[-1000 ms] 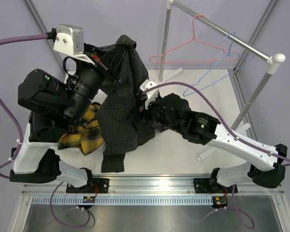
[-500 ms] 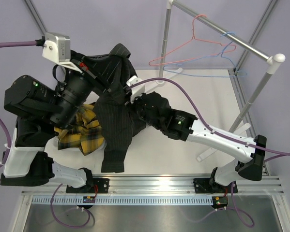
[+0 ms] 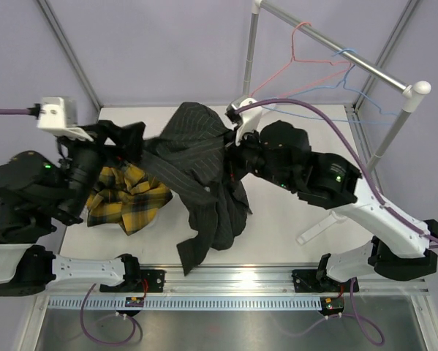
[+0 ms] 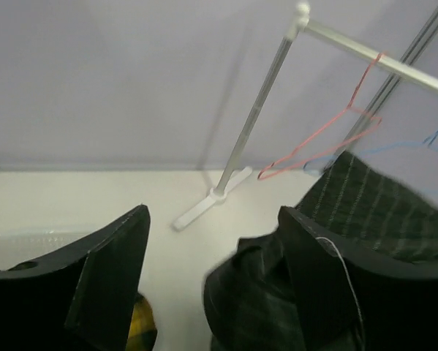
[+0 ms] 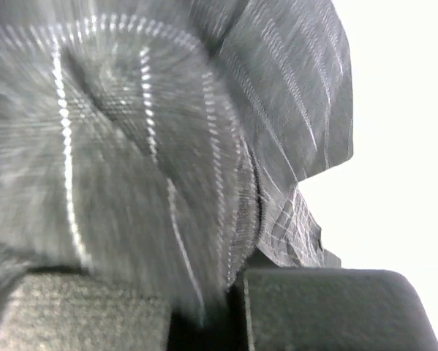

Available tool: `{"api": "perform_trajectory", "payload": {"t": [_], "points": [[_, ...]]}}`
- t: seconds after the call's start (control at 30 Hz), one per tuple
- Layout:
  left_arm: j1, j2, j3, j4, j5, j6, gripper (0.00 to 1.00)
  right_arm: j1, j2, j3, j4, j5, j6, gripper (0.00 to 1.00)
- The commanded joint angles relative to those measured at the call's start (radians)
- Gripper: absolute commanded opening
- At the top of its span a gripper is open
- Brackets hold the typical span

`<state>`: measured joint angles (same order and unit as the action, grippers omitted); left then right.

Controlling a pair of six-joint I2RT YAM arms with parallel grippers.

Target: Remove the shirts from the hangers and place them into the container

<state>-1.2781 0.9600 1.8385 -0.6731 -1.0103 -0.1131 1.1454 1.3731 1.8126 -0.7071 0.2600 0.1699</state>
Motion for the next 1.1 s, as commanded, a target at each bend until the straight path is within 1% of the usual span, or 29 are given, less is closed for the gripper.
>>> {"api": "perform_trajectory", "payload": {"t": [0.0,0.03,0.07,0.1,0.2,0.27,0.33,0.37,0.4,0.43,0.47,0.5,0.53,0.57,0.6,0.67,0.7,0.73,0.77,0.8,0.83,0.87,0.93,1.0,1.07], "points": [[-0.004,0.023,-0.056,-0.222,-0.047,-0.173,0.77,0.004,-0.006,0.14,-0.118,-0.018,0.03,0.0],[-0.004,0.02,-0.064,-0.252,-0.045,-0.216,0.8,0.002,0.006,0.161,-0.135,-0.007,0.013,0.0],[-0.004,0.019,-0.064,-0.282,-0.057,-0.241,0.87,0.004,0.027,0.195,-0.15,0.008,0.007,0.0],[-0.004,0.014,-0.067,-0.324,-0.079,-0.256,0.88,0.004,0.037,0.206,-0.178,0.048,0.0,0.0],[-0.004,-0.012,-0.071,-0.381,-0.119,-0.313,0.88,0.002,0.055,0.206,-0.215,0.137,-0.027,0.0],[-0.003,-0.05,-0.091,-0.365,-0.12,-0.3,0.89,0.002,0.053,0.168,-0.232,0.157,-0.055,0.0],[-0.004,-0.076,-0.102,-0.298,-0.07,-0.238,0.9,0.002,0.04,0.124,-0.236,0.182,-0.064,0.0],[-0.004,-0.104,-0.11,-0.272,-0.041,-0.214,0.89,0.004,0.035,0.073,-0.238,0.197,-0.064,0.0],[-0.004,-0.119,-0.117,-0.21,-0.009,-0.188,0.87,0.004,0.027,0.044,-0.236,0.211,-0.063,0.0],[-0.003,-0.135,-0.127,-0.172,0.072,-0.128,0.86,0.004,0.009,-0.013,-0.232,0.212,-0.056,0.0],[-0.004,-0.148,-0.136,-0.137,0.122,-0.099,0.85,0.004,-0.003,-0.044,-0.21,0.211,-0.053,0.0],[-0.003,-0.176,-0.162,-0.062,0.169,-0.07,0.85,0.004,-0.02,-0.076,-0.197,0.197,-0.052,0.0],[-0.004,-0.184,-0.174,-0.028,0.302,-0.021,0.85,0.004,-0.046,-0.103,-0.184,0.194,-0.05,0.0],[-0.004,-0.191,-0.186,-0.001,0.37,-0.001,0.84,0.004,-0.054,-0.142,-0.167,0.191,-0.046,0.0],[-0.003,-0.193,-0.203,0.03,0.478,0.006,0.83,0.002,-0.06,-0.147,-0.169,0.182,-0.041,0.0],[-0.004,-0.187,-0.231,0.055,0.599,0.032,0.8,0.004,-0.043,-0.11,-0.195,0.173,-0.026,0.0],[-0.003,-0.182,-0.246,0.07,0.699,0.035,0.79,0.002,-0.033,-0.086,-0.204,0.16,-0.023,0.0],[-0.004,-0.169,-0.281,0.079,0.746,0.046,0.74,0.002,-0.001,-0.061,-0.213,0.156,-0.023,0.0],[-0.004,-0.161,-0.298,0.084,0.791,0.046,0.73,0.004,0.02,0.001,-0.239,0.156,-0.021,0.0],[-0.003,-0.155,-0.317,0.099,0.82,0.041,0.72,0.002,0.043,0.04,-0.258,0.191,-0.018,0.0],[-0.004,-0.149,-0.359,0.112,0.872,0.03,0.71,0.004,0.096,0.078,-0.279,0.205,-0.015,0.0],[-0.004,-0.144,-0.378,0.127,0.894,0.027,0.7,0.001,0.124,0.165,-0.323,0.215,-0.02,0.0],[-0.004,-0.139,-0.419,0.135,0.921,0.024,0.69,-0.006,0.197,0.276,-0.36,0.231,-0.03,0.0],[-0.006,-0.136,-0.423,0.118,0.903,0.035,0.69,-0.006,0.213,0.3,-0.377,0.193,-0.038,0.0],[-0.007,-0.153,-0.418,0.11,0.911,0.056,0.69,-0.006,0.182,0.249,-0.335,0.154,-0.041,0.0]]}}
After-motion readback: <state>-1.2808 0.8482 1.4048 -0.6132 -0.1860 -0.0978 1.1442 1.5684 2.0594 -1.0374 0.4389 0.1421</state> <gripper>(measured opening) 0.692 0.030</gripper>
